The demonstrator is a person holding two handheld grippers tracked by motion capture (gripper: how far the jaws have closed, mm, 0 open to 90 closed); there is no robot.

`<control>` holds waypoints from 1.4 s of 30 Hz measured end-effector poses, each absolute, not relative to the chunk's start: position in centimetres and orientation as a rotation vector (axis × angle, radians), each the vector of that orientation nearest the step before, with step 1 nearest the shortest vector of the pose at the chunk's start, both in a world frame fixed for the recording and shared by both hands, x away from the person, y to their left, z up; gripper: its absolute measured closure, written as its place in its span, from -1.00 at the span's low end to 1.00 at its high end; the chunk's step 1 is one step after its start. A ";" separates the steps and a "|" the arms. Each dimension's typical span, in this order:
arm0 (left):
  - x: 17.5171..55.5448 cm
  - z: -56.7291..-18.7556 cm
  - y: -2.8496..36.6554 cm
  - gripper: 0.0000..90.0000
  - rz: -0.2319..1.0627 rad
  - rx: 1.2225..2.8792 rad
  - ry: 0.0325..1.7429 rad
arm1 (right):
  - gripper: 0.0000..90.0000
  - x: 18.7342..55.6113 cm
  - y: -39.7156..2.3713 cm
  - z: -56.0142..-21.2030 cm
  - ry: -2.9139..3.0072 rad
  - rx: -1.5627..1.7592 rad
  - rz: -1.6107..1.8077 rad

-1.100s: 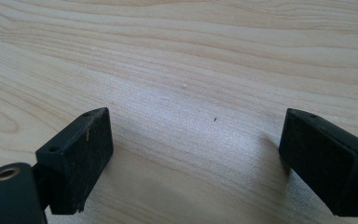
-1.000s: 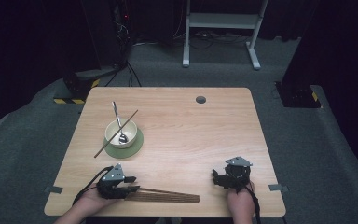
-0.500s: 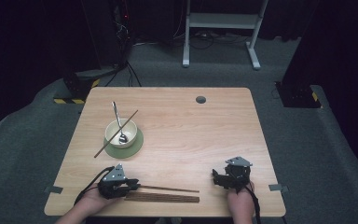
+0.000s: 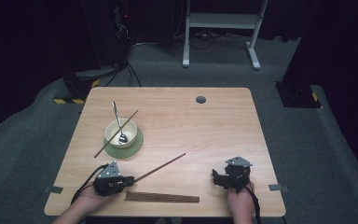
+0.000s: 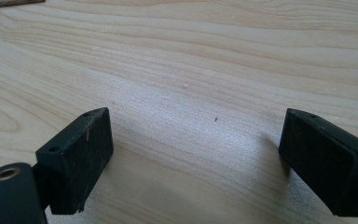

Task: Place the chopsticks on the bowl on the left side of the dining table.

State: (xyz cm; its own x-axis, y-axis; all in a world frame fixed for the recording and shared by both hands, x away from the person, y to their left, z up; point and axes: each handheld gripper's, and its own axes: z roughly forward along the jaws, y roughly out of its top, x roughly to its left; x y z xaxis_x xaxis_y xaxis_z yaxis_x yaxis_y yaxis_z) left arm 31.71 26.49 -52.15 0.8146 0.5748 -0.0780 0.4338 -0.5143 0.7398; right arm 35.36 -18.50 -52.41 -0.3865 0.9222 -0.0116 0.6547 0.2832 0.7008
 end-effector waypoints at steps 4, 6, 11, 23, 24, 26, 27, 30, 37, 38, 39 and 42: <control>31.6 -52.2 25.9 0.64 0.262 2.190 0.750 | -0.79 35.4 -18.5 -52.4 2.142 1.418 0.866; 31.5 -52.2 25.4 0.52 0.298 2.199 0.735 | -0.79 35.4 -18.5 -52.4 2.142 1.417 0.866; 31.5 -52.3 25.3 0.50 0.326 2.195 0.749 | -0.79 35.4 -18.5 -52.4 2.142 1.418 0.866; 31.6 -52.5 25.6 0.74 0.348 2.178 0.742 | -0.79 35.3 -18.5 -52.4 2.142 1.416 0.865; 31.6 -52.5 25.6 0.76 0.348 2.178 0.740 | -0.79 35.3 -18.5 -52.4 2.142 1.418 0.864; 31.5 -52.5 25.5 0.81 0.352 2.180 0.733 | -0.79 35.3 -18.5 -52.4 2.142 1.417 0.864; 31.5 -52.5 25.5 0.83 0.353 2.181 0.729 | -0.79 35.3 -18.4 -52.4 2.141 1.420 0.864; 31.6 -52.5 25.5 0.85 0.346 2.180 0.735 | -0.79 35.3 -18.4 -52.4 2.143 1.418 0.865; 31.9 -51.9 26.2 0.86 0.321 2.115 0.785 | -0.79 35.3 -18.4 -52.4 2.143 1.418 0.865; 31.9 -51.7 26.3 0.86 0.329 2.105 0.786 | -0.79 35.3 -18.4 -52.4 2.143 1.418 0.865; 31.9 -51.6 26.3 0.86 0.333 2.098 0.789 | -0.79 35.3 -18.4 -52.4 2.143 1.418 0.865; 31.8 -51.1 26.7 0.86 0.349 2.067 0.794 | -0.79 35.3 -18.4 -52.4 2.143 1.418 0.865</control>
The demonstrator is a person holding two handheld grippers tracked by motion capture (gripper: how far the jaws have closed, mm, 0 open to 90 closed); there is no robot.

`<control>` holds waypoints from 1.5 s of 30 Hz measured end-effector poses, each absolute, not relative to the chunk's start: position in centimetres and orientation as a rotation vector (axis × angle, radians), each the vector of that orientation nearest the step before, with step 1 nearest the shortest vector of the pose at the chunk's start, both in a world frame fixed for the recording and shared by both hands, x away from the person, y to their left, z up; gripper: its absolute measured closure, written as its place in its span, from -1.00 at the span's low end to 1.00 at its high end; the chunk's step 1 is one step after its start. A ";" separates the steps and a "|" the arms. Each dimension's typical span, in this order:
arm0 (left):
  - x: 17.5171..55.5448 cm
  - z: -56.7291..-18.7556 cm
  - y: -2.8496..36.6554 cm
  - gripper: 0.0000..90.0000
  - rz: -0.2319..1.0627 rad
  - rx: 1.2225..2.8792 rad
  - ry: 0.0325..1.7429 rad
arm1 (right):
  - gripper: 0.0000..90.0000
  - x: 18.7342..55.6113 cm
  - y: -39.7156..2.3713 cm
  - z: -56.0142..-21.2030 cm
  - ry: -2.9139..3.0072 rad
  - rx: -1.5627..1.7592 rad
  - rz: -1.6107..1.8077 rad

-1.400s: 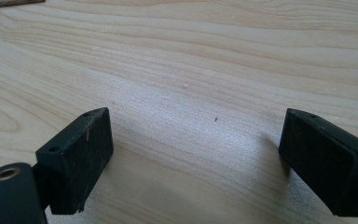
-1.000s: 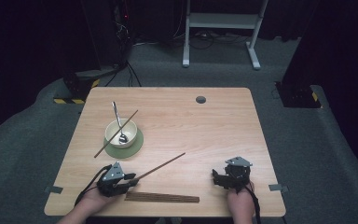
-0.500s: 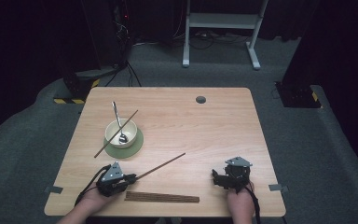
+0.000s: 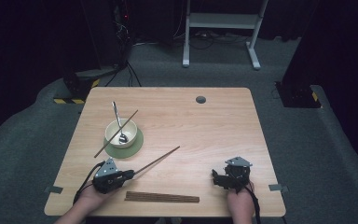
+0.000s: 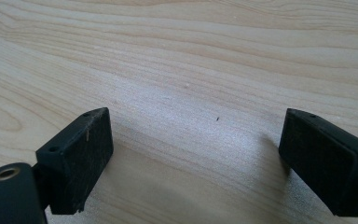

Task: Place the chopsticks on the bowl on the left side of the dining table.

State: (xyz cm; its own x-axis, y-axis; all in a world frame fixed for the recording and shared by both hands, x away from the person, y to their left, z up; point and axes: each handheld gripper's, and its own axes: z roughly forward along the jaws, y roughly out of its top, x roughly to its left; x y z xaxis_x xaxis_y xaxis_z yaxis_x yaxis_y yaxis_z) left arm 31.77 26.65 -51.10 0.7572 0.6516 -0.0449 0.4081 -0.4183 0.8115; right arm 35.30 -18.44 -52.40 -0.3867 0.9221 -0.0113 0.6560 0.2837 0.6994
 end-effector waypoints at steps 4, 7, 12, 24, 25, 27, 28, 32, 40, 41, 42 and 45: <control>31.7 -50.7 26.8 0.86 0.372 2.040 0.796 | -0.79 35.3 -18.4 -52.4 2.143 1.418 0.865; 31.6 -50.4 26.9 0.86 0.382 2.026 0.794 | -0.79 35.3 -18.4 -52.4 2.143 1.418 0.865; 31.5 -50.0 26.9 0.87 0.394 1.998 0.794 | -0.79 35.3 -18.4 -52.4 2.143 1.418 0.865; 31.5 -49.0 27.9 0.87 0.429 1.910 0.821 | -0.79 35.3 -18.4 -52.4 2.143 1.418 0.865; 31.5 -48.9 28.0 0.87 0.432 1.904 0.823 | -0.79 35.3 -18.4 -52.4 2.143 1.418 0.865; 31.5 -48.7 28.3 0.87 0.442 1.883 0.828 | -0.79 35.3 -18.4 -52.4 2.143 1.418 0.865; 31.5 -48.7 28.4 0.87 0.446 1.880 0.829 | -0.79 35.3 -18.4 -52.4 2.143 1.418 0.865; 31.5 -48.4 28.8 0.87 0.464 1.852 0.842 | -0.79 35.3 -18.4 -52.4 2.143 1.418 0.865; 31.6 -47.6 30.2 0.87 0.506 1.776 0.880 | -0.79 35.3 -18.4 -52.4 2.143 1.418 0.865; 31.6 -47.5 30.4 0.87 0.511 1.769 0.885 | -0.79 35.3 -18.4 -52.4 2.143 1.418 0.865; 31.7 -47.4 30.6 0.87 0.516 1.760 0.892 | -0.79 35.3 -18.4 -52.4 2.143 1.418 0.865; 31.8 -47.2 31.3 0.87 0.529 1.731 0.912 | -0.79 35.3 -18.4 -52.4 2.143 1.418 0.865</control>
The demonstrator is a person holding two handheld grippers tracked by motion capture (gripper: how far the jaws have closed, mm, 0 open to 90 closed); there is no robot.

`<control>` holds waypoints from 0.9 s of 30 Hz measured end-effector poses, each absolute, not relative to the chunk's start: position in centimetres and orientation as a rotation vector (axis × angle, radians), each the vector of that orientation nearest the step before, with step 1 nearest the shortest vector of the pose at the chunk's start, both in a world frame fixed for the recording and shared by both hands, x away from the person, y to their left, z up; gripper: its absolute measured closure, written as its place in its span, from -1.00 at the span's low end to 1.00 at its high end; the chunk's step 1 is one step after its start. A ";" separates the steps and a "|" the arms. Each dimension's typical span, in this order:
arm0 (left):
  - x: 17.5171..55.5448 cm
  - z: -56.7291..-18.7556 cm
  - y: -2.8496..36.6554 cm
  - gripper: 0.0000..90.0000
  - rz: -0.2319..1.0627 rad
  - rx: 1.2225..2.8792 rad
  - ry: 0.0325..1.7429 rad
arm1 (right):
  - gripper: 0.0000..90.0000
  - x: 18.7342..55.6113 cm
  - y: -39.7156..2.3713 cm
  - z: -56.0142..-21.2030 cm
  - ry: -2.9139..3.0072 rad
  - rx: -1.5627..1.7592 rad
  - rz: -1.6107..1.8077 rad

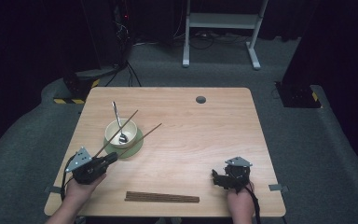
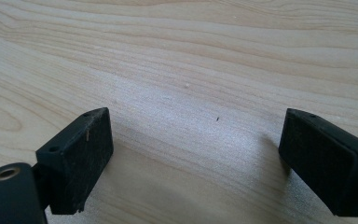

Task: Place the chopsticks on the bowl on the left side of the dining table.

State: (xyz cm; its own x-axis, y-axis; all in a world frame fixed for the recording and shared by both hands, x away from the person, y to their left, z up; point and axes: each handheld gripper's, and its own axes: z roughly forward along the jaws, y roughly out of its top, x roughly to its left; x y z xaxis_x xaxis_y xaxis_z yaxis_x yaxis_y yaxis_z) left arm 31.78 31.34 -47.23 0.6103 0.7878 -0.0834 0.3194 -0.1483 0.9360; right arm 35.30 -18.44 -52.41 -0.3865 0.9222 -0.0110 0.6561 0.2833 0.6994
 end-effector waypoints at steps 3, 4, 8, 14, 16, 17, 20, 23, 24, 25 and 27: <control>31.9 -47.1 31.9 0.87 0.541 1.706 0.934 | -0.79 35.3 -18.4 -52.4 2.143 1.418 0.865; 31.9 -47.1 32.1 0.87 0.548 1.699 0.941 | -0.79 35.3 -18.4 -52.4 2.143 1.418 0.865; 32.1 -47.1 32.7 0.87 0.571 1.678 0.969 | -0.79 35.3 -18.4 -52.4 2.143 1.418 0.865; 32.4 -47.2 33.4 0.87 0.605 1.648 1.011 | -0.79 35.3 -18.4 -52.4 2.143 1.418 0.865; 32.5 -47.3 33.7 0.87 0.617 1.644 1.027 | -0.79 35.3 -18.4 -52.4 2.143 1.418 0.865; 32.6 -47.3 33.9 0.87 0.618 1.638 1.037 | -0.79 35.3 -18.4 -52.4 2.143 1.418 0.865; 32.7 -47.5 34.1 0.87 0.628 1.633 1.049 | -0.79 35.3 -18.4 -52.4 2.143 1.418 0.865; 32.7 -47.7 34.1 0.87 0.638 1.637 1.062 | -0.79 35.3 -18.4 -52.4 2.143 1.418 0.865; 32.8 -47.7 34.1 0.87 0.642 1.637 1.067 | -0.79 35.3 -18.4 -52.4 2.143 1.418 0.865; 32.8 -47.8 34.1 0.87 0.646 1.639 1.071 | -0.79 35.3 -18.4 -52.4 2.143 1.418 0.865; 32.8 -47.9 34.1 0.87 0.659 1.643 1.078 | -0.79 35.3 -18.4 -52.4 2.143 1.418 0.865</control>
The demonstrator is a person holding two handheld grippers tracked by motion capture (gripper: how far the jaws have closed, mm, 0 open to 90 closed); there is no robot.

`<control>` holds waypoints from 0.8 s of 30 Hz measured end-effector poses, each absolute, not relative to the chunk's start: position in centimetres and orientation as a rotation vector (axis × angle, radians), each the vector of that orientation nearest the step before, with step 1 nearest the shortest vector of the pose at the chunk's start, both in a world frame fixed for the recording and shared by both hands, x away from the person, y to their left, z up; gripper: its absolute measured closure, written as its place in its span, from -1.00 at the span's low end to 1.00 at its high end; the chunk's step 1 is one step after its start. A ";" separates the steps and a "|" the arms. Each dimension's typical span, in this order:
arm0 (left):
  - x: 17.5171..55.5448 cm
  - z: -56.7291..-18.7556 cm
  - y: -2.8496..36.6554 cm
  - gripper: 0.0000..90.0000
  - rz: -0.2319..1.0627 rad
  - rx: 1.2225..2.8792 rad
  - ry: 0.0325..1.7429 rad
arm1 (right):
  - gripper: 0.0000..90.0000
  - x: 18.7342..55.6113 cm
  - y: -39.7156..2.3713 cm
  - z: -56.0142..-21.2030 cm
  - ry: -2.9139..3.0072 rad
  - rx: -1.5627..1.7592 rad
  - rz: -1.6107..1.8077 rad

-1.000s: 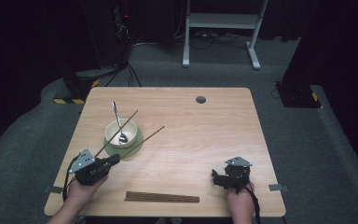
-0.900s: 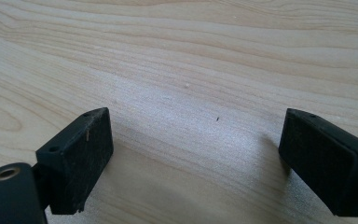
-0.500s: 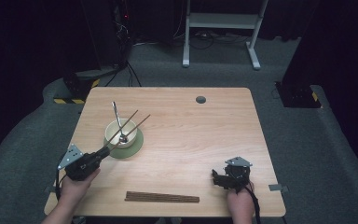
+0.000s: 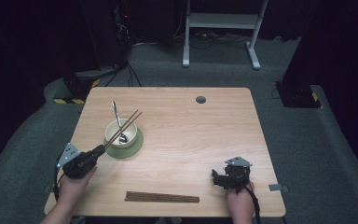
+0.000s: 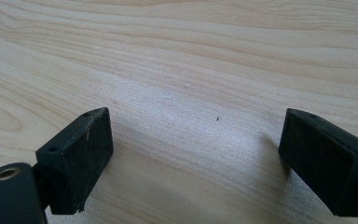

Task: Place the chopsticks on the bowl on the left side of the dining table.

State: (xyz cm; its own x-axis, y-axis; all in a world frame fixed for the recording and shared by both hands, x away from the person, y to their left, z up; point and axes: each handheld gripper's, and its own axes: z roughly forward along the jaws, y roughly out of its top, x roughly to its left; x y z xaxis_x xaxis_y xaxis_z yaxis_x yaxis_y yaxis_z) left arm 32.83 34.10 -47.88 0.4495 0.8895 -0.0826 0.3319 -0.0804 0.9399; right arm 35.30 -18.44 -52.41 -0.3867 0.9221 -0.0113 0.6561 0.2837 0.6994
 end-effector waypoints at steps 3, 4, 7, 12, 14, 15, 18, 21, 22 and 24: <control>33.0 -48.1 34.0 0.87 0.662 1.660 1.090 | -0.79 35.3 -18.4 -52.4 2.143 1.418 0.865; 33.0 -48.2 33.9 0.87 0.667 1.666 1.095 | -0.79 35.3 -18.4 -52.4 2.143 1.418 0.865; 33.0 -48.2 33.8 0.87 0.677 1.676 1.106 | -0.79 35.3 -18.4 -52.4 2.143 1.418 0.865; 33.1 -48.5 33.3 0.87 0.692 1.725 1.115 | -0.79 35.3 -18.4 -52.4 2.144 1.416 0.865; 33.1 -48.6 33.1 0.86 0.698 1.741 1.112 | -0.79 35.3 -18.4 -52.4 2.143 1.418 0.865; 33.1 -48.6 33.0 0.86 0.706 1.747 1.110 | -0.79 35.3 -18.4 -52.4 2.143 1.417 0.865; 33.1 -48.5 32.8 0.86 0.720 1.751 1.110 | -0.79 35.3 -18.4 -52.4 2.144 1.417 0.865; 33.1 -48.5 32.8 0.86 0.727 1.752 1.109 | -0.79 35.3 -18.4 -52.4 2.144 1.417 0.865; 33.1 -48.5 32.8 0.86 0.731 1.751 1.110 | -0.79 35.3 -18.4 -52.4 2.144 1.417 0.865; 33.1 -48.5 32.8 0.86 0.736 1.750 1.111 | -0.79 35.3 -18.4 -52.4 2.144 1.416 0.865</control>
State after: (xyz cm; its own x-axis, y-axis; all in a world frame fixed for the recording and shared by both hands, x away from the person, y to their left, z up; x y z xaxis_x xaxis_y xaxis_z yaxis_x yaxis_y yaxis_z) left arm 33.07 32.83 -48.51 0.4170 0.9088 0.0141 0.3675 -0.1827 0.9119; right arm 35.31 -18.45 -52.41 -0.3882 0.9215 -0.0118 0.6553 0.2850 0.6995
